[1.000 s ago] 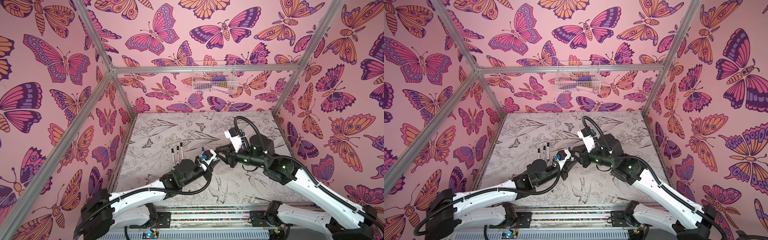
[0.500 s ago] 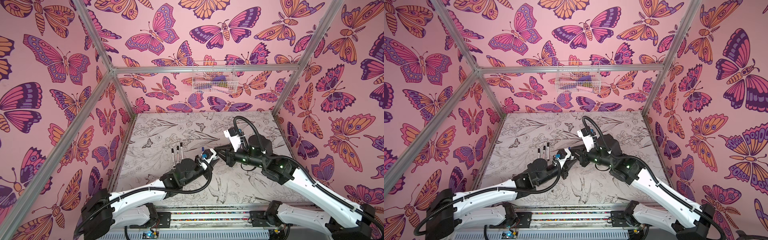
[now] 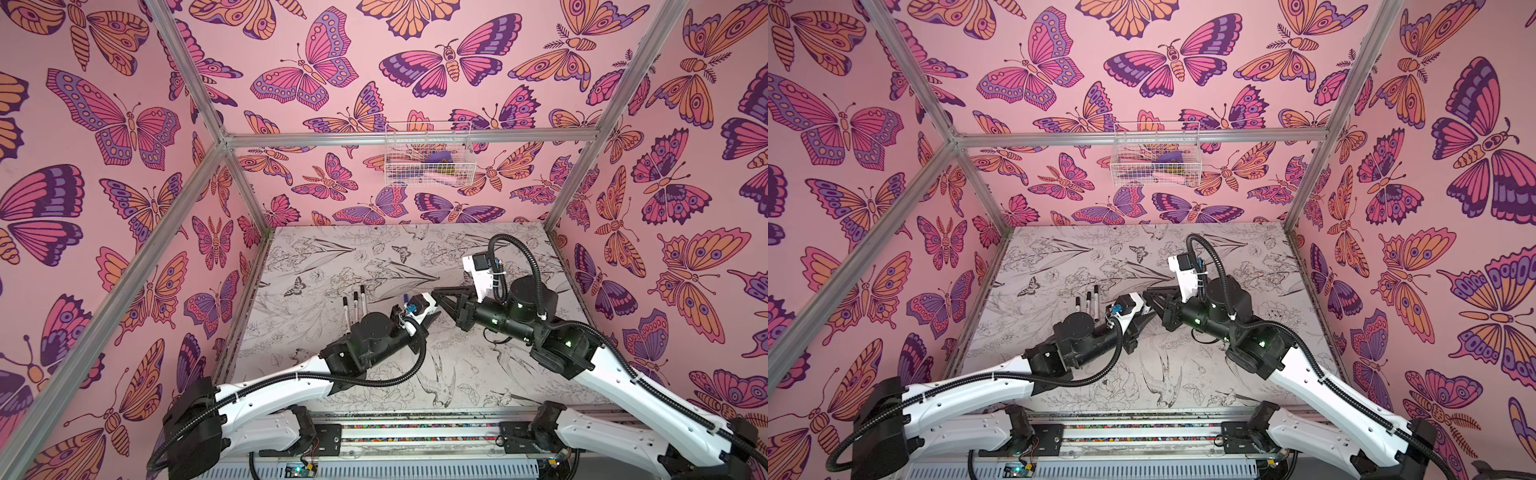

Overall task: Insert the pens into the pen caps
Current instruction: 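Press the black cap firmly onto the marker with the right gripper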

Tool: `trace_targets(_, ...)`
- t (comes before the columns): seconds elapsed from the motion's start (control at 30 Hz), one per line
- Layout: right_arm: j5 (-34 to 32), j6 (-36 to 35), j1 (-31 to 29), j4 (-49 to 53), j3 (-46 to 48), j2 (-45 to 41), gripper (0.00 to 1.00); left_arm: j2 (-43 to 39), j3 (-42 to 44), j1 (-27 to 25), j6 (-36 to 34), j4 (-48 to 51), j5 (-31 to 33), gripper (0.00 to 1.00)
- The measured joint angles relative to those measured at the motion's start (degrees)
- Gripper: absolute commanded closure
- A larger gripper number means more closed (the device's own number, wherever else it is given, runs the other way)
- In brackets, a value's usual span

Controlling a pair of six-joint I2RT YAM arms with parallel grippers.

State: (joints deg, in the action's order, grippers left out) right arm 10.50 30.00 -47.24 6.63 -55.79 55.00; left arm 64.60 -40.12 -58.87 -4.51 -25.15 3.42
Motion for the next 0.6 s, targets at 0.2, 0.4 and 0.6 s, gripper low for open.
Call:
trace_targets(0.2, -1.16, 0.00, -0.22, -0.81, -0.57, 0.00, 1.00, 0.00, -1.81, 0.46, -1.31, 1.27, -0.35, 1.00)
trace_targets(0.4, -2.69, 0.02, -0.85, -0.72, -1.31, 0.00, 1.00, 0.02, -3.45, 0.74, -3.04, 2.99, -0.46, 1.00)
trace_targets(0.6, -0.04, 0.22, 0.39, 0.11, -1.79, -0.50, 1.00, 0.15, -4.20, 0.79, -4.33, 3.89, -1.03, 1.00)
